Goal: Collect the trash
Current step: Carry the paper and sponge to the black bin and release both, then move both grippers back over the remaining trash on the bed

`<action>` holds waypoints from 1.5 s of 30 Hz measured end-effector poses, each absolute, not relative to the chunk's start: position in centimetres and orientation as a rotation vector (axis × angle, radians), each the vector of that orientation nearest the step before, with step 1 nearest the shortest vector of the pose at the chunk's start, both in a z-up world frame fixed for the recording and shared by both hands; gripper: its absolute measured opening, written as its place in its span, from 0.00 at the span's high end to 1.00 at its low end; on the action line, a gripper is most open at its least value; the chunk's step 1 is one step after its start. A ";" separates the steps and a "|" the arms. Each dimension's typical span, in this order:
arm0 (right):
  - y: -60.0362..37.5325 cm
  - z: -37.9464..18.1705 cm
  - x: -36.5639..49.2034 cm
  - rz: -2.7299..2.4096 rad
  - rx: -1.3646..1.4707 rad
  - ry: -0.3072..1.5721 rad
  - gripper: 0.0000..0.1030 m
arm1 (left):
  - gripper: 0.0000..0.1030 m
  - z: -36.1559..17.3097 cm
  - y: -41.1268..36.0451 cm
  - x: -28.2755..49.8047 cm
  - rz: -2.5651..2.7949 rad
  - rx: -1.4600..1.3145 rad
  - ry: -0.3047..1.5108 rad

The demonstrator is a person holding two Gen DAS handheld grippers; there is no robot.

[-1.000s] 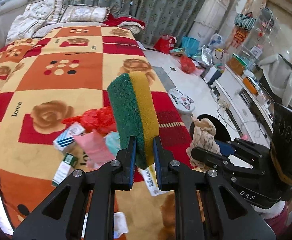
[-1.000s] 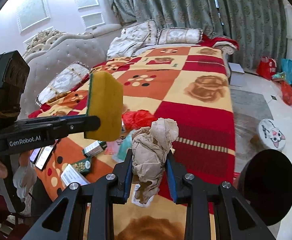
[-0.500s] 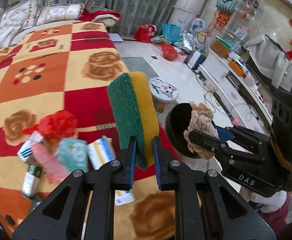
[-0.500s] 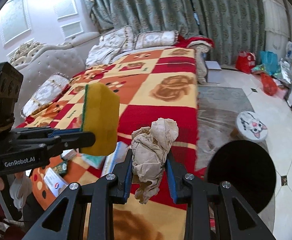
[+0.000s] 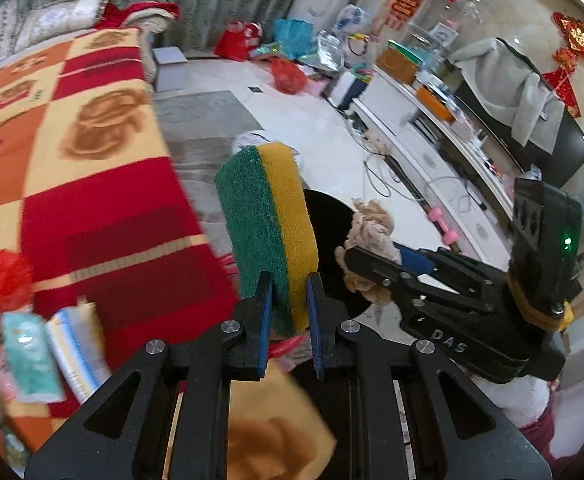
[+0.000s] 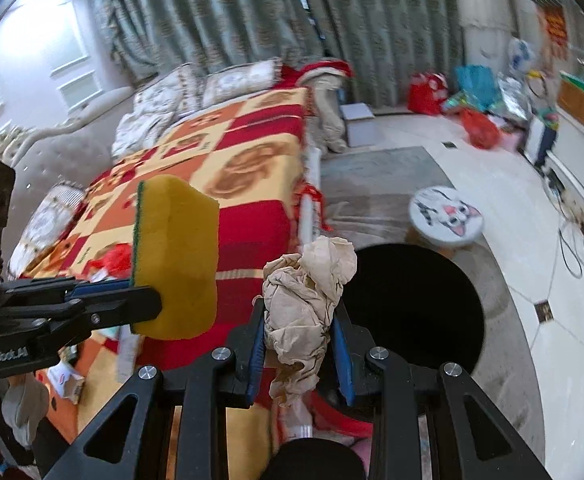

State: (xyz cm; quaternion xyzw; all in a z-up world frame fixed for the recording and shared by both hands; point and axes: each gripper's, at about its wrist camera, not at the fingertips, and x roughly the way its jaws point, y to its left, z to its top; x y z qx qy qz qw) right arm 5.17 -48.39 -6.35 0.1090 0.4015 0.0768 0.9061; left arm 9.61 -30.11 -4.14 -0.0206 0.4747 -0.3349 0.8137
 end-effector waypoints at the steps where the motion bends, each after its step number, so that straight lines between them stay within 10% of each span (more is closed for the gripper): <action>1: -49.0 -6.6 5.2 0.145 0.232 0.831 0.72 | 0.86 -4.4 -30.8 9.8 -0.729 -0.048 1.019; 5: -52.0 -7.8 5.5 0.084 0.292 0.834 0.71 | 0.84 -5.4 -33.2 10.9 -0.756 -0.070 1.029; 7: -53.1 -8.2 5.6 0.058 0.320 0.832 0.53 | 0.79 -5.8 -33.8 11.3 -0.764 -0.085 1.032; 10: -54.6 -8.7 5.4 0.043 0.378 0.820 0.31 | 0.49 -6.5 -34.0 11.9 -0.763 -0.104 1.035; 45: -40.6 -7.1 6.7 0.223 0.209 0.878 0.30 | 0.47 -4.6 -16.9 9.6 -0.320 -0.089 0.961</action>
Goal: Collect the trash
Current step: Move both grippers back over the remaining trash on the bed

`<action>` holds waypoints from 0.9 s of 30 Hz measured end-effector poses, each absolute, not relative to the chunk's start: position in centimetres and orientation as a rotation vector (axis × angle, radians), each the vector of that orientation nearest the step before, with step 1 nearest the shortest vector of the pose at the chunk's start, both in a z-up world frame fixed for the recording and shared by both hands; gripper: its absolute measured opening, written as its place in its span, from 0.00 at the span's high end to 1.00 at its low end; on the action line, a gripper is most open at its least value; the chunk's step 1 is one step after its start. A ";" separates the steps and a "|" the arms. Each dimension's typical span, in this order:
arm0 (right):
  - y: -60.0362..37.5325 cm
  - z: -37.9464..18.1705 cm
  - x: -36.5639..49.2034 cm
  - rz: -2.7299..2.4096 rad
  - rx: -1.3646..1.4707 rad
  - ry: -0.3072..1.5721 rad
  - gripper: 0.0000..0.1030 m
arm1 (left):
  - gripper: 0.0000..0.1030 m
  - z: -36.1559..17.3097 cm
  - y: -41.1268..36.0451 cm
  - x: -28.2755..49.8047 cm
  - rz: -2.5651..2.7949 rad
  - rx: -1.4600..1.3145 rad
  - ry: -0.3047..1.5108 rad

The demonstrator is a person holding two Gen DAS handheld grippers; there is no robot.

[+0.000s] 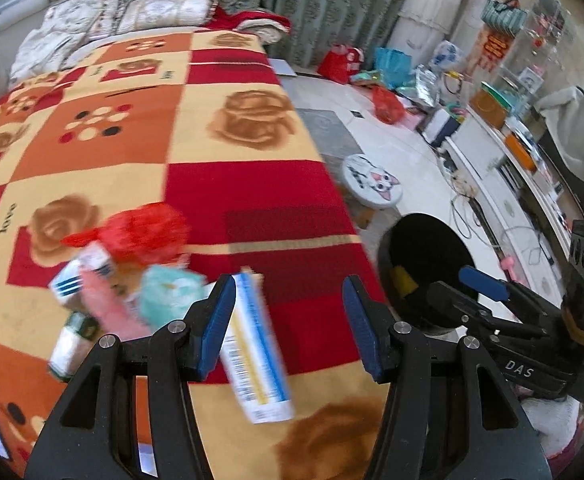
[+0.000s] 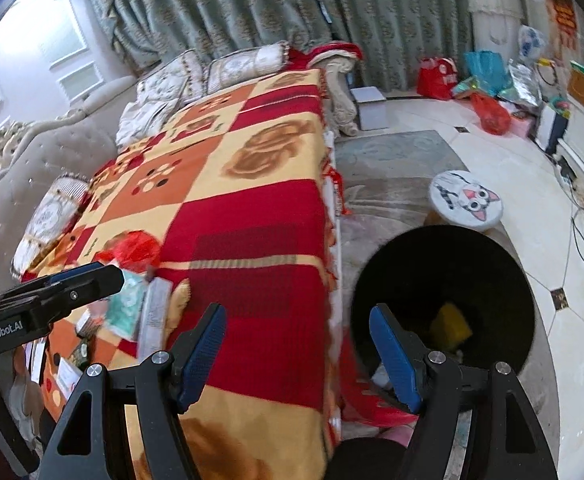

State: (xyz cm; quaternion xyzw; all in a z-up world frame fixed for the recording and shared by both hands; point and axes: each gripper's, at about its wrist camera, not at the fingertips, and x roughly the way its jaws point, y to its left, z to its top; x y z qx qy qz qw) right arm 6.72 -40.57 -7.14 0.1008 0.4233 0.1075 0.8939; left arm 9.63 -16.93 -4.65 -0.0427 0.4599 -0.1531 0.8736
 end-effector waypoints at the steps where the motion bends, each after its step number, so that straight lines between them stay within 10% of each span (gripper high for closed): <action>1: -39.7 -7.1 6.8 0.235 0.202 0.880 0.30 | 0.47 -4.6 -16.1 9.6 -0.306 -0.092 0.957; 27: -24.8 -10.0 8.6 0.431 0.004 1.019 0.26 | 0.47 -6.3 1.6 7.3 -0.059 -0.233 0.966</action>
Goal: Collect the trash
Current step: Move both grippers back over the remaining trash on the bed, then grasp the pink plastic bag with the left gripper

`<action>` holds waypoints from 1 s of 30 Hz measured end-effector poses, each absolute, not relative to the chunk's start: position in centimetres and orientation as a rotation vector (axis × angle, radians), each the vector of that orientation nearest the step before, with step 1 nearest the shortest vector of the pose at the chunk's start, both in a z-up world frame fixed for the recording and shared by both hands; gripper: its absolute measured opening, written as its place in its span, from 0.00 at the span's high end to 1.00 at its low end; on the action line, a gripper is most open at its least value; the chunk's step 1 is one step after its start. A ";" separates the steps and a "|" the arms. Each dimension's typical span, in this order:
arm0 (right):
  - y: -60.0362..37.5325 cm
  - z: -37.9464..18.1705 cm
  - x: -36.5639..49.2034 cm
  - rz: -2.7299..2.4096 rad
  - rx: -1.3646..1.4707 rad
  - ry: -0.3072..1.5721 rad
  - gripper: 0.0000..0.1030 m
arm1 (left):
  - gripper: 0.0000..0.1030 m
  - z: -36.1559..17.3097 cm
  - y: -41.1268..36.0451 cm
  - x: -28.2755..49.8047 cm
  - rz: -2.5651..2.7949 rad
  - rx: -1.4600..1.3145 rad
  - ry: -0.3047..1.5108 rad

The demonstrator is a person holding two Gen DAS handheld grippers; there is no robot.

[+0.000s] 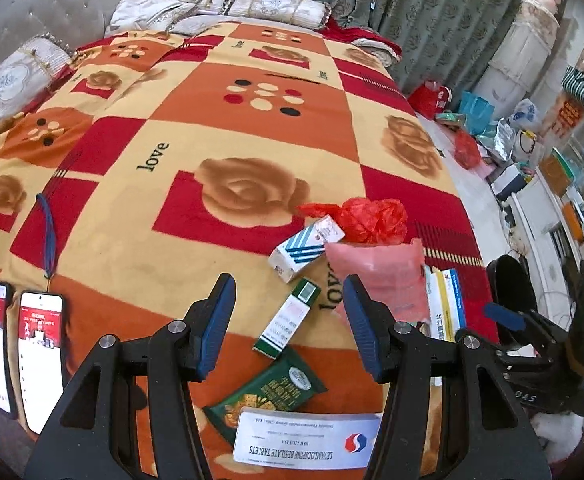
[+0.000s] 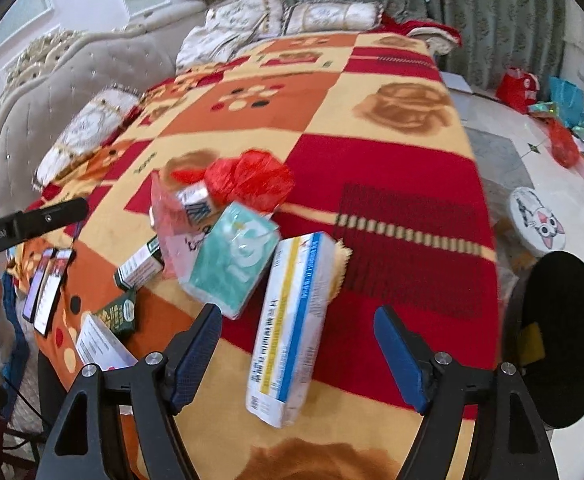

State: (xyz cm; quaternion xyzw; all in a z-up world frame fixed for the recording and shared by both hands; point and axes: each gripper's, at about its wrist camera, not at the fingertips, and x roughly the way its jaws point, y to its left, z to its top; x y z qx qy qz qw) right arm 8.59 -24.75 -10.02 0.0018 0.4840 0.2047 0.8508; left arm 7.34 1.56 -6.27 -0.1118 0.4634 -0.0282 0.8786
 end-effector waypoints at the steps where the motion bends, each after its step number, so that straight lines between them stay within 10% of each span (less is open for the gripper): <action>1: -24.5 -10.1 8.6 0.434 0.000 1.022 0.26 | 0.47 -6.4 1.4 7.4 -0.066 -0.236 0.972; 24: -27.3 -10.1 9.8 0.414 0.075 1.016 0.25 | 0.47 -10.2 -6.6 12.2 -0.162 -0.246 1.069; 30: -24.2 -12.3 9.2 0.442 0.005 1.046 0.25 | 0.82 -11.1 -4.9 12.1 -0.194 -0.305 1.097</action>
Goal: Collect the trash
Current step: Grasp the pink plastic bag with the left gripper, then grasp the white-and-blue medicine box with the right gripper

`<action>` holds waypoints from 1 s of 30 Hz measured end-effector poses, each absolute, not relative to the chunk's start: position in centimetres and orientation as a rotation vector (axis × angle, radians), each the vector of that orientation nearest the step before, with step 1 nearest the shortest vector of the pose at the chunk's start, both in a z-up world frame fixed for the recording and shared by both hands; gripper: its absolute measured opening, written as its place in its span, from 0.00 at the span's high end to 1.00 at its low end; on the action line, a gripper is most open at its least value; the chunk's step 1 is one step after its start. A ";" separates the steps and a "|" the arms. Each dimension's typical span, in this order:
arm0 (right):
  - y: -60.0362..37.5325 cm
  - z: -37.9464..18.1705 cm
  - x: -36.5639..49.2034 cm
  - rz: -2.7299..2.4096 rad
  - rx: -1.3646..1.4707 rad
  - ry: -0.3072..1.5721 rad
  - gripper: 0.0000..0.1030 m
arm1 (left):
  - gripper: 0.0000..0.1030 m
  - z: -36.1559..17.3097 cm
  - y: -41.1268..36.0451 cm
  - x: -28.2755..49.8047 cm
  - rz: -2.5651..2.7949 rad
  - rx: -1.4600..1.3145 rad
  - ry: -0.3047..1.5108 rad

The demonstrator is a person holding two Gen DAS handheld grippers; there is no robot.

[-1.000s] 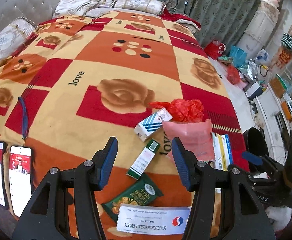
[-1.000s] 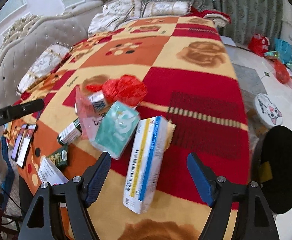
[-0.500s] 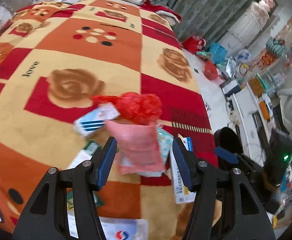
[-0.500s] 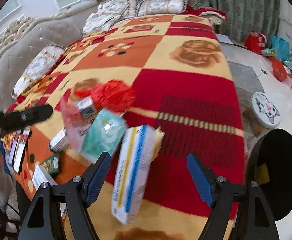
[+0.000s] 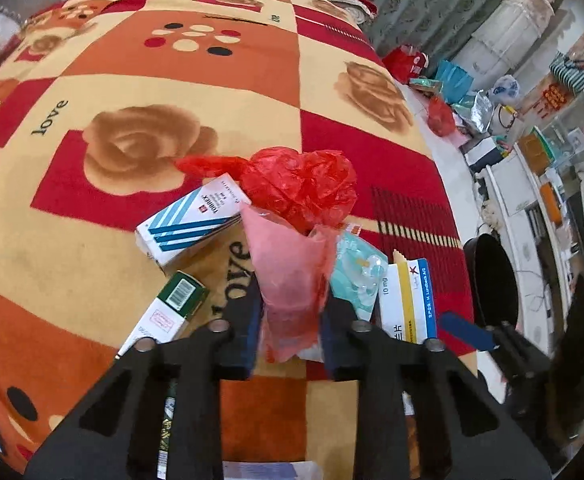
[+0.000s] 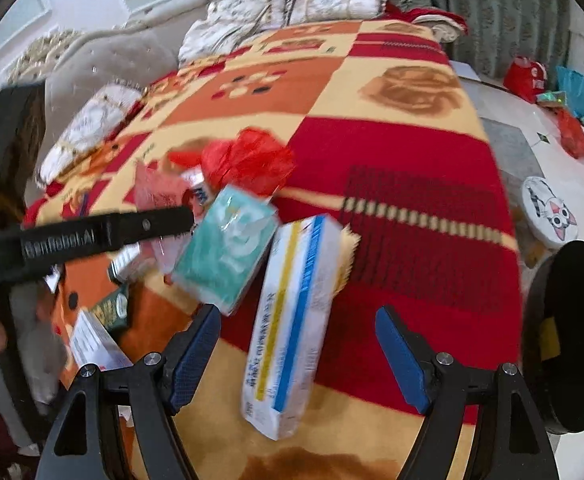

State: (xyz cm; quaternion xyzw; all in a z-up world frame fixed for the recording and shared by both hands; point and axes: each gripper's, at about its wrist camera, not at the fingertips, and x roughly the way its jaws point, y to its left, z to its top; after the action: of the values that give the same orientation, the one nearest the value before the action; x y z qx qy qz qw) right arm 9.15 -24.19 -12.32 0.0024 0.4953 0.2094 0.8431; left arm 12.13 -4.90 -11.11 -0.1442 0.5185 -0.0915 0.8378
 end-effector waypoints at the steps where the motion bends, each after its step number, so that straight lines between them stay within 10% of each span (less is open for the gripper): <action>1: -24.0 -12.6 9.2 0.438 -0.011 1.049 0.25 | 0.83 -11.0 -4.7 11.9 -0.196 -0.311 1.092; 3: -24.1 -12.7 9.0 0.431 -0.037 1.048 0.26 | 0.86 -10.4 -4.2 11.6 -0.210 -0.330 1.084; 5: -25.0 -12.3 8.7 0.428 -0.037 1.025 0.56 | 0.86 -9.3 -3.7 11.0 -0.222 -0.327 1.055; 8: -27.0 -11.9 8.5 0.416 -0.012 1.028 0.66 | 0.86 -7.7 -3.3 10.2 -0.237 -0.323 1.020; 15: -30.7 -11.6 8.9 0.310 0.087 1.021 0.66 | 0.86 -5.4 -3.1 9.6 -0.261 -0.317 0.969; 19: -28.3 -10.8 8.3 0.417 0.106 1.000 0.29 | 0.86 -4.8 -3.3 9.6 -0.272 -0.317 0.965; 25: -24.0 -12.5 8.8 0.406 -0.032 1.010 0.30 | 0.86 -4.3 -3.8 9.1 -0.286 -0.326 0.959; 27: -24.0 -13.4 8.9 0.402 -0.039 1.029 0.53 | 0.86 -4.2 -4.2 8.9 -0.295 -0.318 0.960; 30: -25.2 -12.6 8.1 0.422 -0.009 1.013 0.59 | 0.86 -4.0 -4.9 8.6 -0.316 -0.312 0.961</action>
State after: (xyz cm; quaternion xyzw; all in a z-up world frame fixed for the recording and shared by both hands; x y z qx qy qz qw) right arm 8.15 -25.18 -12.64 -0.0043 0.4813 0.2005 0.8533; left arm 8.58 -4.89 -4.01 -0.1487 0.4583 -0.1508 0.8632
